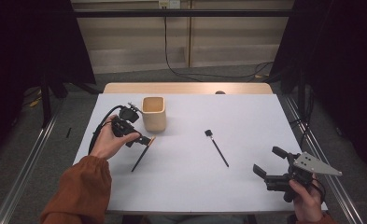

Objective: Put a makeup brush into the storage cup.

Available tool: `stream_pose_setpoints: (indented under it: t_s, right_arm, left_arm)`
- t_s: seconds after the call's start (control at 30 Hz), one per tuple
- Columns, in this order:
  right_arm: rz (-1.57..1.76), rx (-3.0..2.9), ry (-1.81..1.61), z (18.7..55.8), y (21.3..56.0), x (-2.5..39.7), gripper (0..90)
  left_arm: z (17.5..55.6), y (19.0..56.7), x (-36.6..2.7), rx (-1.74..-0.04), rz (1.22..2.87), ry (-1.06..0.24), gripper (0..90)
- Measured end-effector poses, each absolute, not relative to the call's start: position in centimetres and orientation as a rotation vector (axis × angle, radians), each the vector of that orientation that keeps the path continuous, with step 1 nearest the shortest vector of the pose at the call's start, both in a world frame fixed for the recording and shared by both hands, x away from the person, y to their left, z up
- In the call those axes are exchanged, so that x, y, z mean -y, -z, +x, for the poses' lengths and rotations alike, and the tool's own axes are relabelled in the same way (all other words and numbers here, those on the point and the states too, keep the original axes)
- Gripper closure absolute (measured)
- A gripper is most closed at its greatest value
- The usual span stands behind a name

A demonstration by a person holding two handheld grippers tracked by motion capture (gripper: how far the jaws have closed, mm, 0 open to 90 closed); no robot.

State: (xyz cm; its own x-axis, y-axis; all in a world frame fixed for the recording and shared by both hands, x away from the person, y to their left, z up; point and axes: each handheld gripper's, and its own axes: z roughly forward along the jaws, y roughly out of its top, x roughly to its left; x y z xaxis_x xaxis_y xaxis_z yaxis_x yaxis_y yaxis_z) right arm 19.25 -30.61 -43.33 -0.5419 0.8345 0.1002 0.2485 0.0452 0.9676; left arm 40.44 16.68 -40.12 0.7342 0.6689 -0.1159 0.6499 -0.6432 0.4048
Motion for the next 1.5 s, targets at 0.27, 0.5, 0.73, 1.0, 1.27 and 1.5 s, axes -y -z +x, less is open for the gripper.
stream_pose_setpoints:
  t_s: [0.27,0.5,0.73,1.0,1.27,1.5]
  right_arm:
    - [1.082,-1.838,-1.517,19.3,43.4,30.6,0.0]
    - [1.081,-1.841,-1.516,19.3,43.4,30.5,0.0]
    - [1.076,-1.847,-1.512,19.3,43.4,30.5,0.0]
    - [1.081,-1.846,-1.515,19.2,43.4,30.5,0.0]
    - [1.082,-1.850,-1.516,19.2,43.4,30.5,0.0]
    - [1.081,-1.854,-1.518,19.3,43.4,30.4,0.0]
  left_arm:
    - [41.1,40.6,-15.7,-1.012,2.598,-0.018,6.9]
    - [41.9,41.9,-15.2,-1.127,2.687,-0.059,12.6]
    - [42.0,42.5,-14.9,-1.152,2.671,-0.011,17.3]
    - [41.6,42.7,-14.4,-1.180,2.643,0.005,41.9]
    - [41.5,43.4,-13.8,-1.183,2.662,0.040,53.7]
    - [41.5,44.0,-13.6,-1.201,2.689,0.045,61.7]
